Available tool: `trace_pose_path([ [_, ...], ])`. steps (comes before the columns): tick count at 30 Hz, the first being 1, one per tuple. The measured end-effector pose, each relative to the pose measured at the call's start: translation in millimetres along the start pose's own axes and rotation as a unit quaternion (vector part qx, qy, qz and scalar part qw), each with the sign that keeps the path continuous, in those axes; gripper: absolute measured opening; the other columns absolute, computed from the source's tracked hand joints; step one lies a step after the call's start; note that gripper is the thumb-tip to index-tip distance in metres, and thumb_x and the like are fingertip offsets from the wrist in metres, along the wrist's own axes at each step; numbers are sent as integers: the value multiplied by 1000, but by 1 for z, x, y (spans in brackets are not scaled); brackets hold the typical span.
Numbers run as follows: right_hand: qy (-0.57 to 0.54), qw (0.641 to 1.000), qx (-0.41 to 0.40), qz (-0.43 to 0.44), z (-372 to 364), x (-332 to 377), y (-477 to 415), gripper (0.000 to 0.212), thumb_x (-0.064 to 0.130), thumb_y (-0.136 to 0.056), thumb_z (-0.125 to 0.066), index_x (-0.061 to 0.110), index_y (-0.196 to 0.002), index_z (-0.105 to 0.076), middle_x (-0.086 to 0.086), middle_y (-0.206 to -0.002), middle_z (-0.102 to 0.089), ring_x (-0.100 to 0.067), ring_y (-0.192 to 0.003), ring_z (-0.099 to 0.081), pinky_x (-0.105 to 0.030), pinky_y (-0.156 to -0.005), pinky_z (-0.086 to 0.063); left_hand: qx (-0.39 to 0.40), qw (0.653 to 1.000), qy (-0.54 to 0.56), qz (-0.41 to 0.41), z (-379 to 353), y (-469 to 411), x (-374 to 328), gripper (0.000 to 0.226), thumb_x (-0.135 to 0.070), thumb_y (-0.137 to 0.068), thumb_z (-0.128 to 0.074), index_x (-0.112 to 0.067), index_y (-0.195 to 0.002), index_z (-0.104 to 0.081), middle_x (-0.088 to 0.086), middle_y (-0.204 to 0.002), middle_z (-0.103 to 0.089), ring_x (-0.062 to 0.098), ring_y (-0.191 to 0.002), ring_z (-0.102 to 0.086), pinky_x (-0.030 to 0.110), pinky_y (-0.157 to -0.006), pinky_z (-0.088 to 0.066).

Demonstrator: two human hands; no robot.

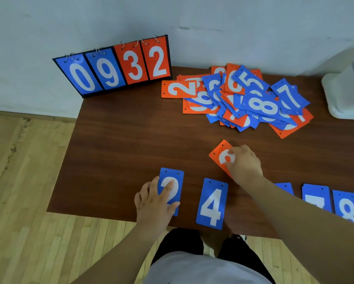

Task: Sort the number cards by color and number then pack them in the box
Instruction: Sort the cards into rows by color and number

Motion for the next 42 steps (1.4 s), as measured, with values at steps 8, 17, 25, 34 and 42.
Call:
trace_pose_path([
  [8, -179, 979, -86, 36, 12, 31, 10, 55, 10, -98, -59, 21, -151, -45, 3, -146, -38, -11, -115, -53, -25, -88, -48, -19, 999, -5, 25, 2, -1, 23, 65, -70, -94, -43, -49, -152, -22, 2, -166, -16, 29, -147, -18, 52, -114, -25],
  [17, -173, 982, 58, 44, -36, 103, 11, 63, 27, -96, -68, 25, -153, -41, -5, -158, -26, -25, -135, -47, -33, -104, -44, -21, 998, -10, 61, 9, 1, 50, 66, -72, -95, -39, -49, -153, -15, 1, -166, -15, 28, -148, -19, 54, -117, -25],
  [25, 94, 986, 51, 129, -59, 105, 19, 67, 54, -101, -45, 31, -159, -21, -2, -168, -17, -30, -153, -18, -52, -117, -30, -27, 998, -14, 49, 6, 5, 60, 65, -70, -96, -38, -49, -152, -13, 3, -166, -15, 29, -149, -21, 56, -117, -26],
  [34, 82, 987, 51, 126, -51, 103, 21, 70, 55, -98, -53, 29, -157, -26, -4, -163, -25, -29, -149, -27, -50, -113, -37, 8, 999, 1, 40, 2, 12, 55, 64, -67, -99, -36, -49, -154, -7, 3, -169, -4, 31, -155, -5, 57, -122, -15],
  [42, 38, 993, 35, 105, -27, 65, 42, 67, 58, -96, -55, 31, -154, -35, -3, -168, -14, -28, -153, -20, -51, -118, -29, 18, 999, -12, 44, 2, 9, 40, 67, -67, -99, -36, -48, -154, -4, 8, -168, -4, 40, -154, -1, 59, -122, -16],
])
Point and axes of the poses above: each hand's wrist, its own y-axis away from the middle knuckle, its own z-axis out of the back of the hand, x = y × z, the point moved 3 cm from there along -y, towards the middle knuckle
